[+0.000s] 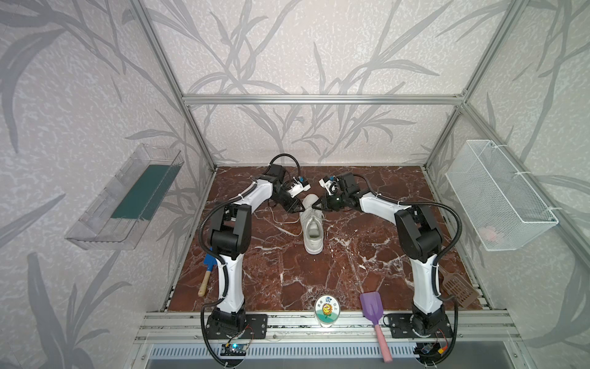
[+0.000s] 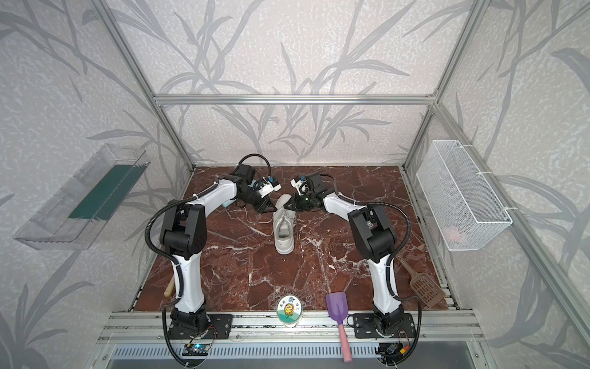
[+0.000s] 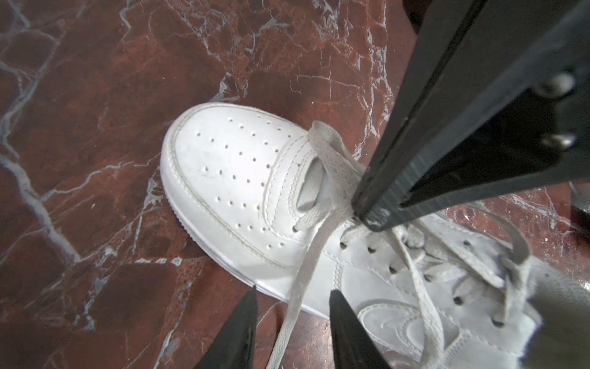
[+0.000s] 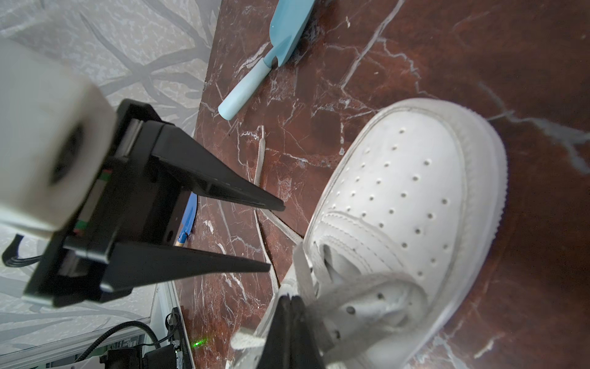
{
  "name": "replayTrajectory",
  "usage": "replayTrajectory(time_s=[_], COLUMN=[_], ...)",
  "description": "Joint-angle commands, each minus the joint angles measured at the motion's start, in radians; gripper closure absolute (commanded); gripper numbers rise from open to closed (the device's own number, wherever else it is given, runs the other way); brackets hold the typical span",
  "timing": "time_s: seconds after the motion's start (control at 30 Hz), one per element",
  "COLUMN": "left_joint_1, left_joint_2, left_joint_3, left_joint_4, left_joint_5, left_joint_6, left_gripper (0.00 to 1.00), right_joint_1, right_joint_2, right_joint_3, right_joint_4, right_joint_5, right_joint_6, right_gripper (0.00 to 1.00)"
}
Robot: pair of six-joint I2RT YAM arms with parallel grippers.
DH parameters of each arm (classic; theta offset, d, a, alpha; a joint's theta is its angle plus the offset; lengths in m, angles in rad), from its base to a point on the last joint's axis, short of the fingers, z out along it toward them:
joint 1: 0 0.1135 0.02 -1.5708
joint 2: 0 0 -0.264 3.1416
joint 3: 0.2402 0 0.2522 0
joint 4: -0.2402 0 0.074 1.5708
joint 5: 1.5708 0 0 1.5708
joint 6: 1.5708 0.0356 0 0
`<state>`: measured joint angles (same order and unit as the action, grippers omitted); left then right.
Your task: Tie the shoes
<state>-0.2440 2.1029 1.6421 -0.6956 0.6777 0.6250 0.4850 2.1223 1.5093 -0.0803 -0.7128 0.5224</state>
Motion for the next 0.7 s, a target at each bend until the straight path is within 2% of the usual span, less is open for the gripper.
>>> replayTrajectory(time_s=[0.0,0.23,0.5,0.67], left_joint_1=[-0.019,-0.038,-0.04,-0.04], left_joint_2=[0.03,0.053,0.051,0.025], left_joint_3=[0.049,0.078,0.079,0.044], left_joint_4=[-0.088,-0.126,-0.126,-0.082], left_joint_5=[-0.03,-0.06,-0.064,-0.062], left_joint_6=[0.07,0.081,0.073,0.052], left_gripper=[0.6,0.66,0.91,1.0], right_joint_1=[-0.002,-0.002,-0.003,-0.008], right_joint_2=[-0.01,-0.004,-0.008,-0.015], right_joint_3=[0.006,0.014,0.01,0.005], right_joint_4=[-0.022,-0.024,-0.022,-0.021], right_joint_5=[-0.017,-0.024,-0.025,-0.024], right_joint_6=[-0.01,-0.012,-0.012,-0.01], right_gripper=[0.97,0.97,0.97,0.97])
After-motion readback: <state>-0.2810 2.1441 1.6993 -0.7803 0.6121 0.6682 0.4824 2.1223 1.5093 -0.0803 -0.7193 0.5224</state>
